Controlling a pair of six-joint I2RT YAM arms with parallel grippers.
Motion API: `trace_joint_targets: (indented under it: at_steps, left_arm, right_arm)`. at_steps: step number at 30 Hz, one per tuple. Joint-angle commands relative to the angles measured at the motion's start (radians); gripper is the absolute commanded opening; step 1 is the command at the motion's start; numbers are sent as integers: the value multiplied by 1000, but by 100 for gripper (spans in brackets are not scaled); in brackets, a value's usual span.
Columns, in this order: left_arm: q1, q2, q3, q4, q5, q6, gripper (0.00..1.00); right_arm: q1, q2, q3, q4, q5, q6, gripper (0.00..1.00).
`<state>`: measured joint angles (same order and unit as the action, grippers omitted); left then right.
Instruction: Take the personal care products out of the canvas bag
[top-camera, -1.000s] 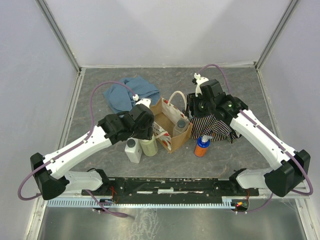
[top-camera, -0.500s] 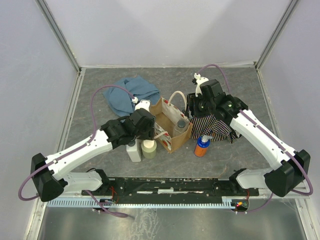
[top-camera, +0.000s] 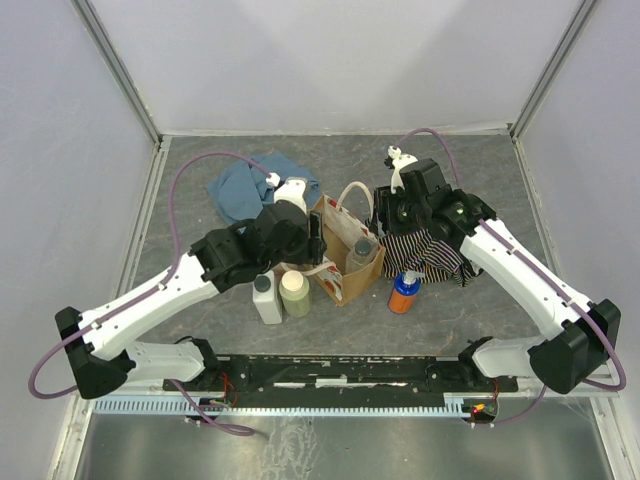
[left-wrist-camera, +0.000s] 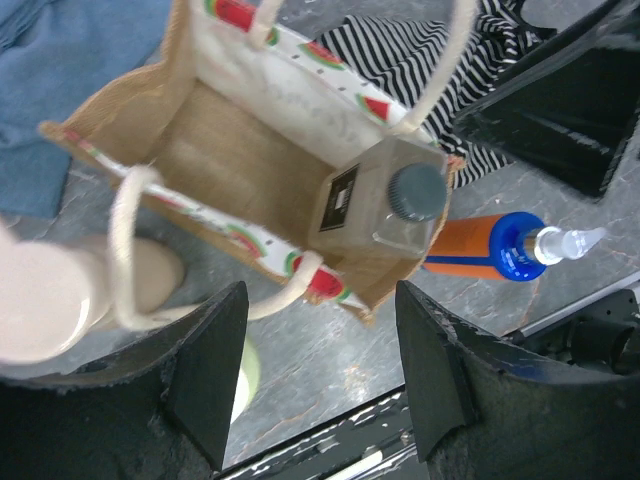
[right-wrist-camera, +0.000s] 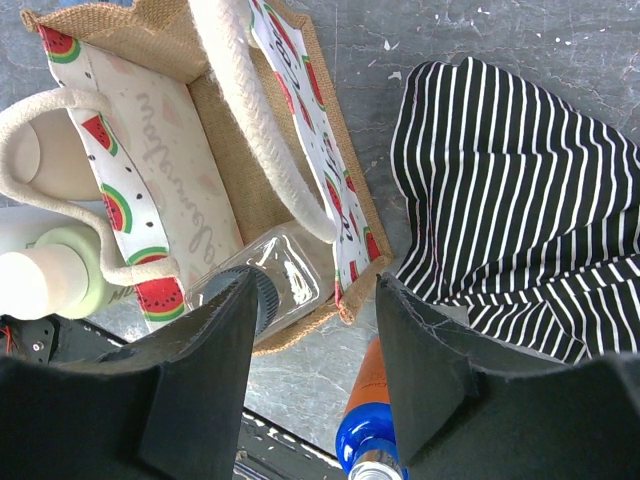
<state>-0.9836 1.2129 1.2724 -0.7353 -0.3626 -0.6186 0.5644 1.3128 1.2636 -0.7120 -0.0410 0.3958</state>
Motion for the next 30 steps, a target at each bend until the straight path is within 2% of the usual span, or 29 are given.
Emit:
trace_joint_targets:
  at_steps: [1,8,30]
  left_arm:
    - [-38,121,71,61,10,43,67]
    - [-67,261,98,139,24,71,67]
    - [-75,391,91,251,102,144,67]
  right_arm:
    - [-3,-9,40,19,39,-1,59]
    - [-3,-46,53,-21,142,-8,60]
    - [-4,-59,49,-35,187,-49,62]
